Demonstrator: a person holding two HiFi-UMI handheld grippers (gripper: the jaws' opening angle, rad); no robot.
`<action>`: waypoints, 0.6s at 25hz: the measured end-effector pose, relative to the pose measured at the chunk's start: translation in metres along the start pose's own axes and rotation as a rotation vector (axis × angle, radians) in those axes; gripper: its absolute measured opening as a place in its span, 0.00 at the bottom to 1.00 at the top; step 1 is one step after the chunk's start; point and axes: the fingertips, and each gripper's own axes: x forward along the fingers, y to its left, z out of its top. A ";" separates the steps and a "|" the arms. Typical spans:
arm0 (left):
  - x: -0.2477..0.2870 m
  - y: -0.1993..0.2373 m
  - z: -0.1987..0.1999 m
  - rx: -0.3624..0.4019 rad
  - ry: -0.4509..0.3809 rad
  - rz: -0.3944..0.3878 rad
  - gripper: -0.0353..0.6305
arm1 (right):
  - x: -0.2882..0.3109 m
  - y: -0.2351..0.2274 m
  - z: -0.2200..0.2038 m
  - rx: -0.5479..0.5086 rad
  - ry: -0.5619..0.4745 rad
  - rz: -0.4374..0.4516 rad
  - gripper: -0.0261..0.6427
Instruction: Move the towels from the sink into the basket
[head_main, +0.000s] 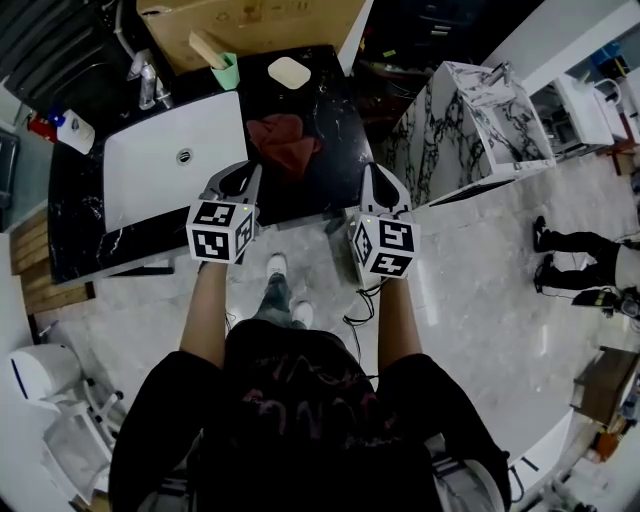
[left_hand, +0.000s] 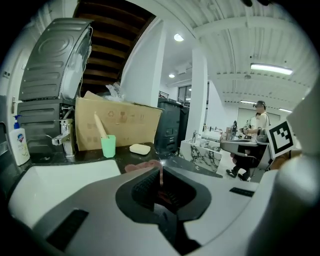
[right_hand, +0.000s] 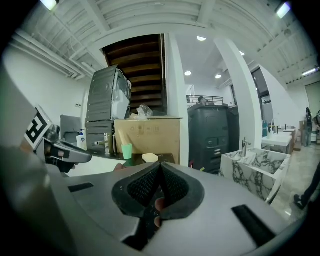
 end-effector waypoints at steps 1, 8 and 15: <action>0.006 0.001 -0.001 0.005 0.010 -0.008 0.08 | 0.004 -0.001 -0.001 0.001 0.004 -0.004 0.06; 0.044 0.007 -0.009 0.025 0.086 -0.055 0.33 | 0.025 -0.011 -0.008 0.010 0.030 -0.031 0.06; 0.074 0.012 -0.025 0.034 0.177 -0.103 0.44 | 0.042 -0.017 -0.018 0.016 0.063 -0.050 0.06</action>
